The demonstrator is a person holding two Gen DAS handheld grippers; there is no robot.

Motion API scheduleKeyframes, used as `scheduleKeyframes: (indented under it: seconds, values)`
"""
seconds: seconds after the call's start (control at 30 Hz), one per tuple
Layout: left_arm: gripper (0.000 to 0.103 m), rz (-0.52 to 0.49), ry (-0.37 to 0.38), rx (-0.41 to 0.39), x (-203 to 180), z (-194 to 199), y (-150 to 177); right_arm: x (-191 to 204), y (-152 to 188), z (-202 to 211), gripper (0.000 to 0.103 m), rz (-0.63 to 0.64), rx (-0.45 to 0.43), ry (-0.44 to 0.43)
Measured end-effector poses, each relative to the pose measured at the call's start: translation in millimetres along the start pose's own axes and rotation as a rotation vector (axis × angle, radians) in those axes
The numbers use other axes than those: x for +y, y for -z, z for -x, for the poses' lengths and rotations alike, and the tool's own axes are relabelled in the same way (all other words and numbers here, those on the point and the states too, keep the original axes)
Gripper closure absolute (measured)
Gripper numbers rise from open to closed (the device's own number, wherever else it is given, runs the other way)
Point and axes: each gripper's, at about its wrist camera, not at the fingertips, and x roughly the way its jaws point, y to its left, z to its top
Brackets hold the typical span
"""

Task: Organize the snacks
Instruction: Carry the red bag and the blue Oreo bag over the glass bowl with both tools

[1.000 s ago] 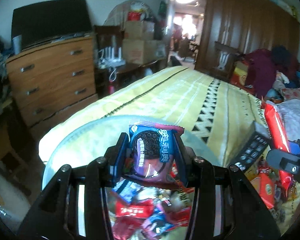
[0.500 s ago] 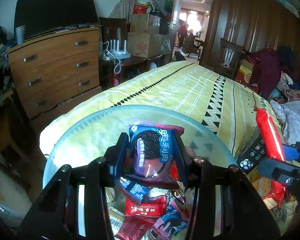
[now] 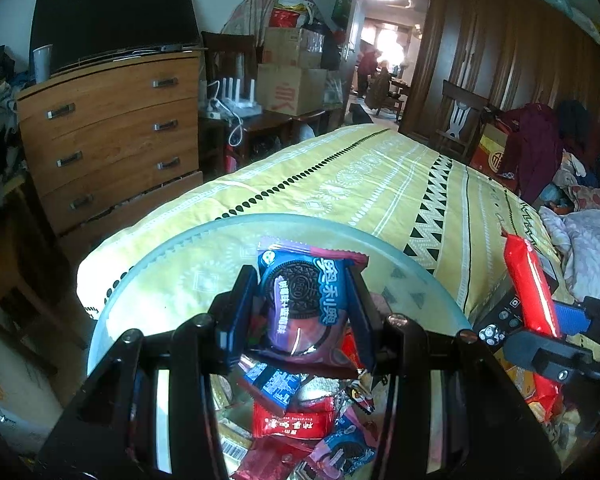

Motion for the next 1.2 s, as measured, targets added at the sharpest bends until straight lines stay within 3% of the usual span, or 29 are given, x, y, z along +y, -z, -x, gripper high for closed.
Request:
scheduleKeyframes:
  seconds: [0.2,0.43,1.2]
  values:
    - [0.058,0.010,0.004,0.015,0.5,-5.4,-3.0,-2.4,-3.2,-3.3,0.048,-0.004,0.006,-0.005]
    - [0.058,0.045,0.033,0.085,8.6,-28.4,-12.9,-8.7,-18.7,-14.9,0.048,-0.041,0.025,-0.025]
    - [0.058,0.019,-0.016,0.135,13.0,-45.2,-12.2,-19.9,-19.9,-30.1,0.048,-0.114,0.052,-0.052]
